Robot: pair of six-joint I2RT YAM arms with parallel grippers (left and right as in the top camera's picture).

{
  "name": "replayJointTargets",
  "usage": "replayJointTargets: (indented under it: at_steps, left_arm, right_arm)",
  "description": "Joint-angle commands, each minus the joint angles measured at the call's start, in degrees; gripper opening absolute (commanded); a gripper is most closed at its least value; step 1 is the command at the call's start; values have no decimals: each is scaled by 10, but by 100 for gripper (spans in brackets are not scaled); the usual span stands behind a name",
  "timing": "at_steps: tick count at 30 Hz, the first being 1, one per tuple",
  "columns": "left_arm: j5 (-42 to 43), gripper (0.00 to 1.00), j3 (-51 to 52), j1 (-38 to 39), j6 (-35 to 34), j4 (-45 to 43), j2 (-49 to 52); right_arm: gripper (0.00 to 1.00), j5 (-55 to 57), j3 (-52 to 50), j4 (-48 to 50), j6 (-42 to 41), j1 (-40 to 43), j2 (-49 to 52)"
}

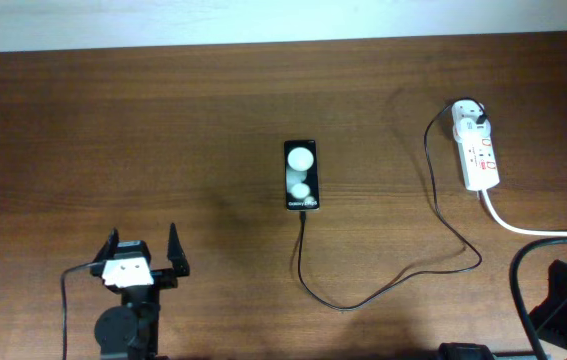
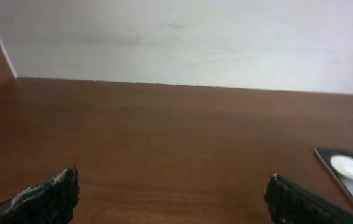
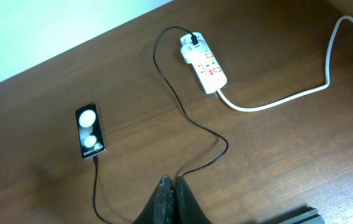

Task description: Plug charger to phone and switch on socket

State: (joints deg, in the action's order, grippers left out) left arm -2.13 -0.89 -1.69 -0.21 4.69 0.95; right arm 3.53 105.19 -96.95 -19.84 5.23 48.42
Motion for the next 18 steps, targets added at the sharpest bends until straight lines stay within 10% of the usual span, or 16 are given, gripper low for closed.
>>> replayJointTargets:
  at_steps: [1, 6, 7, 8, 9, 18]
  left_arm:
    - [24, 99, 4, -3, 40, 1, -5]
    - [23, 99, 4, -3, 40, 1, -5]
    - [23, 99, 4, -3, 40, 1, -5]
    - [23, 99, 4, -3, 40, 1, -5]
    - [23, 99, 4, -3, 40, 1, -5]
    - [23, 99, 4, -3, 40, 1, -5]
  right_arm:
    - [4, -3, 2, 12, 10, -5, -5]
    - [4, -3, 2, 42, 29, -5, -5]
    - [21, -3, 2, 43, 29, -5, -5]
    - [89, -3, 2, 42, 29, -5, -4]
    - [99, -3, 2, 40, 29, -5, -4]
    - [99, -3, 2, 37, 29, -5, -4]
